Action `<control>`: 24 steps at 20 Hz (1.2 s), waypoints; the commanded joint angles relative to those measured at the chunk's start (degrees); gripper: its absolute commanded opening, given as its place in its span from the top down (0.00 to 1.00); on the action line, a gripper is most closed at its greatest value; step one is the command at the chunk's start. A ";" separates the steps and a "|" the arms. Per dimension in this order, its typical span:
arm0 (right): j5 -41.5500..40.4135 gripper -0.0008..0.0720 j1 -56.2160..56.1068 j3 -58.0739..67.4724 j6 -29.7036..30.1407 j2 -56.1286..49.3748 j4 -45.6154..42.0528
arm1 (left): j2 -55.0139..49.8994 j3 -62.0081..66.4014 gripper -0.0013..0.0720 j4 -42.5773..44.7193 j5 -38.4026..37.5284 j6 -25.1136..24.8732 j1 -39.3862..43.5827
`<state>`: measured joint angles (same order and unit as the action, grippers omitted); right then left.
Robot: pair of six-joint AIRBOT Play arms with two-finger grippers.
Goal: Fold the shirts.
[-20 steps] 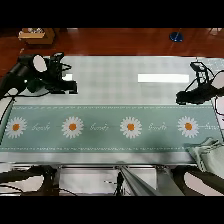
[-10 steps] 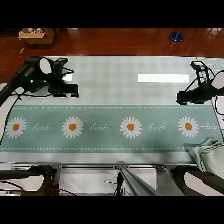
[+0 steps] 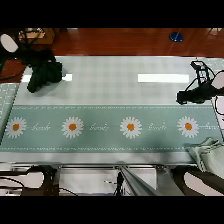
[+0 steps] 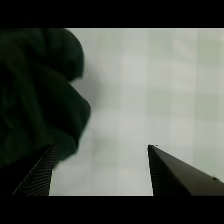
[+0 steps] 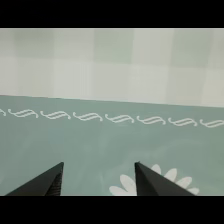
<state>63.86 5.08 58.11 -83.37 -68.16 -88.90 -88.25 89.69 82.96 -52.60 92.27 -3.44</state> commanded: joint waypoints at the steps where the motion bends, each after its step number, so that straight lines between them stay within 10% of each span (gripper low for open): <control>1: 0.74 0.27 -0.02 0.02 -0.02 0.00 0.04 | -2.27 2.36 0.00 0.22 7.69 -0.02 -5.51; 10: 0.90 0.27 -0.02 0.02 -0.59 0.00 0.07 | -17.09 2.34 0.04 0.17 -1.03 0.00 -6.88; 12: 0.90 0.27 -0.02 0.02 -0.59 0.00 0.07 | -17.16 2.47 0.96 0.17 -4.57 -0.09 -6.95; 24: 15.50 0.28 -0.02 0.04 1.53 0.07 -2.34 | 12.79 23.91 0.95 -25.16 -7.04 -7.85 1.95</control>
<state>73.43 5.10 58.11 -83.15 -68.16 -90.70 -83.77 110.59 62.89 -58.81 87.22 -5.26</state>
